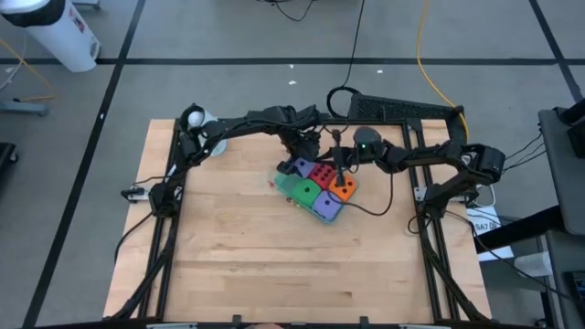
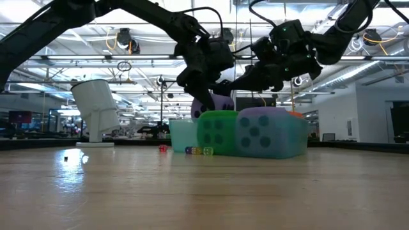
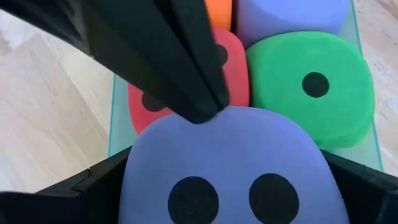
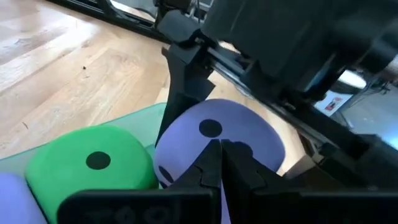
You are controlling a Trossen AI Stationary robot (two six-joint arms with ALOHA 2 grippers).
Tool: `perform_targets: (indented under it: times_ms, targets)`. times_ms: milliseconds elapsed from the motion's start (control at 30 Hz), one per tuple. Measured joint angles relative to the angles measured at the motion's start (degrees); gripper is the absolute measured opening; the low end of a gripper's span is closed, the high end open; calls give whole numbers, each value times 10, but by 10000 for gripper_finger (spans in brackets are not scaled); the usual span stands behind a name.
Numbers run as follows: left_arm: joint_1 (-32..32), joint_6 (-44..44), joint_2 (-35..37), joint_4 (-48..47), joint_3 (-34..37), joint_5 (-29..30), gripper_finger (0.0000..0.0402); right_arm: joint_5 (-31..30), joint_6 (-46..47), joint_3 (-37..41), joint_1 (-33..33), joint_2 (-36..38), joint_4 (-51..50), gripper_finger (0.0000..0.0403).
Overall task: Pick & Place Dice
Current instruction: Put the big purple dice into the bin
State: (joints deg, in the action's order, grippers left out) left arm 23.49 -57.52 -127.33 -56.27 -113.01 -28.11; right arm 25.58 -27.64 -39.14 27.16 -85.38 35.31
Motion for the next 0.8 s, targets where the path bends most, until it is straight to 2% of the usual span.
perform_targets:
  times_ms: [367, 600, 667, 800]
  targets:
    - [11, -6, 0, -7, 0, -40, 397, 2, 2, -28, 10, 0, -79, 0]
    - [10, -10, 0, -8, 0, -57, 397, 0, -35, -28, 10, 0, -97, 0]
    - [10, -10, 0, -6, 0, -55, 397, -24, -70, -24, 6, 0, -98, 0]
    - [6, -10, 0, -6, 1, -35, 397, -132, -142, -18, -23, 1, -100, 0]
